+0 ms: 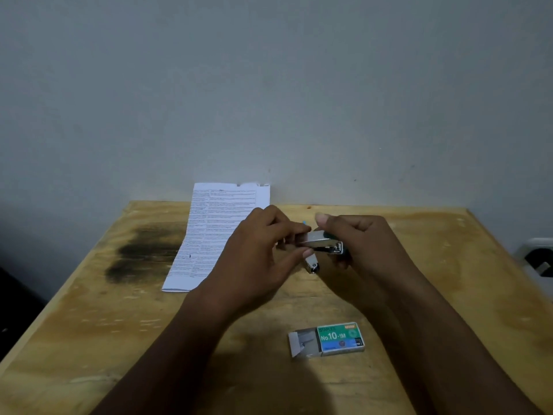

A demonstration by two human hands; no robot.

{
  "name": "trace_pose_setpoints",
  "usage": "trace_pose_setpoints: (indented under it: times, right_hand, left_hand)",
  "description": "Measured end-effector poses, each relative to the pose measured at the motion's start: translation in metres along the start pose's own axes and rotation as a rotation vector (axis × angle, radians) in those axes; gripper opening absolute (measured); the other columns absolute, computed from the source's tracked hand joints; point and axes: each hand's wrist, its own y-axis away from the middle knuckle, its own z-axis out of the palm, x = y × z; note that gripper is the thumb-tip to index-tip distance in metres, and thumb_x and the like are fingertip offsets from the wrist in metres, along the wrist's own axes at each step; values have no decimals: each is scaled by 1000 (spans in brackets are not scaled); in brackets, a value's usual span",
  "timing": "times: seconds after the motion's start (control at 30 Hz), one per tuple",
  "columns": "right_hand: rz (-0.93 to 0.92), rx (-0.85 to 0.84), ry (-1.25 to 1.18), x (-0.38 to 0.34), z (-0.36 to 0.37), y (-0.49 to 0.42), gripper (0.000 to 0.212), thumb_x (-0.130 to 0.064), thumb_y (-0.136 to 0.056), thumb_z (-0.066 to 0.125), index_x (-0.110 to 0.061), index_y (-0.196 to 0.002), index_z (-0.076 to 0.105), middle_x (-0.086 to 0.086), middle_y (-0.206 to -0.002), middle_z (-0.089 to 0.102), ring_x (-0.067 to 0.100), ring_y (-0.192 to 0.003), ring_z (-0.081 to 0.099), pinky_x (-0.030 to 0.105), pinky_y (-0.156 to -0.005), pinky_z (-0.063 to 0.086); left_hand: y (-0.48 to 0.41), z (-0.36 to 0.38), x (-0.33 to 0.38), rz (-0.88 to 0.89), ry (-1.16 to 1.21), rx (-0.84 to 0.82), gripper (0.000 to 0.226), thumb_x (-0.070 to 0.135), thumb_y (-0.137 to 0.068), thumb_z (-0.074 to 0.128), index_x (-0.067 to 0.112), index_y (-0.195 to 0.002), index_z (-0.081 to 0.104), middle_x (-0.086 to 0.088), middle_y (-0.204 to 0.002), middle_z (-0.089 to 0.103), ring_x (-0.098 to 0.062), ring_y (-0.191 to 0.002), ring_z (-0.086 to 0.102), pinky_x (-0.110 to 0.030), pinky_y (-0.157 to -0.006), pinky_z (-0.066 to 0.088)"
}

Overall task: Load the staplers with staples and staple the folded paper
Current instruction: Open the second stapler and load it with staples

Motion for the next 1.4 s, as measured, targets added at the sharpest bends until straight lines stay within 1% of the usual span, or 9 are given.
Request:
trace_pose_setpoints:
  times: [0.13, 0.3, 0.6, 0.7, 0.83, 0.93, 1.07, 1.2, 1.4]
  right_hand:
    - [103, -76, -350, -2, 2, 0, 43, -51, -80, 69, -9, -83, 78, 16, -75, 60, 24, -66, 53, 33, -61, 45]
    - [20, -143, -230, 3, -1, 0, 23, -32, -92, 62, -16, -93, 78, 10, -79, 66, 25, -76, 56, 36, -72, 49]
    - [-159, -21, -145, 5, 1, -5, 20, -22, -93, 62, -10, -103, 74, 2, -77, 73, 17, -67, 66, 29, -66, 58]
    - [-108, 46, -321, 5, -1, -6, 22, -18, -94, 60, -1, -103, 72, 9, -77, 71, 16, -65, 64, 26, -63, 57]
    - [-62, 80, -437, 5, 1, -6, 19, -16, -93, 61, -3, -102, 72, 11, -79, 72, 16, -66, 65, 25, -62, 58]
    - [-57, 140, -455, 3, -3, -7, 16, -15, -94, 61, -7, -101, 73, 12, -80, 72, 16, -68, 67, 26, -64, 60]
    - [-40, 109, -378, 4, -9, -5, 16, -16, -93, 63, -7, -101, 73, 15, -82, 71, 20, -71, 66, 28, -66, 61]
    - [-87, 23, -312, 5, -1, -4, 16, -14, -93, 62, -3, -99, 72, 13, -81, 71, 20, -70, 65, 25, -66, 59]
    - [-101, -24, -290, 8, 2, -4, 19, -15, -93, 61, -2, -103, 72, 14, -85, 73, 22, -73, 66, 30, -72, 60]
  left_hand:
    - [0, -3, -2, -79, 105, 43, 17, 49, -84, 72, 37, -95, 73, 12, -82, 61, -8, -77, 59, -33, -65, 51]
    - [2, -6, 2, -182, 280, -5, 26, 37, -85, 78, 55, -98, 63, 9, -75, 64, -11, -69, 59, -33, -61, 51]
    - [1, 0, 12, -215, 358, 93, 13, 27, -93, 70, 36, -102, 66, 11, -79, 60, -7, -73, 59, -12, -63, 44]
    - [-7, -8, 13, -339, 572, 246, 4, 24, -96, 65, 26, -100, 63, 11, -81, 64, -3, -65, 61, -14, -59, 49]
    - [-10, -18, 6, -428, 637, 364, 28, 29, -89, 70, 14, -113, 63, 8, -91, 74, -9, -72, 72, -38, -71, 64]
    - [-9, -23, -1, -449, 583, 446, 61, 46, -77, 72, 24, -132, 54, 8, -116, 68, -9, -99, 70, -34, -88, 60]
    - [-5, -28, -5, -208, 225, 393, 60, 38, -84, 78, 28, -136, 51, 5, -132, 59, -10, -108, 61, -16, -86, 50]
    - [-1, -9, 2, 63, -8, 163, 42, 23, -91, 72, 26, -132, 61, 2, -119, 65, -16, -108, 58, -37, -88, 52]
    - [1, -3, -1, 103, -10, 100, 39, 20, -95, 67, 26, -133, 62, 3, -102, 67, -15, -92, 58, -36, -75, 52]
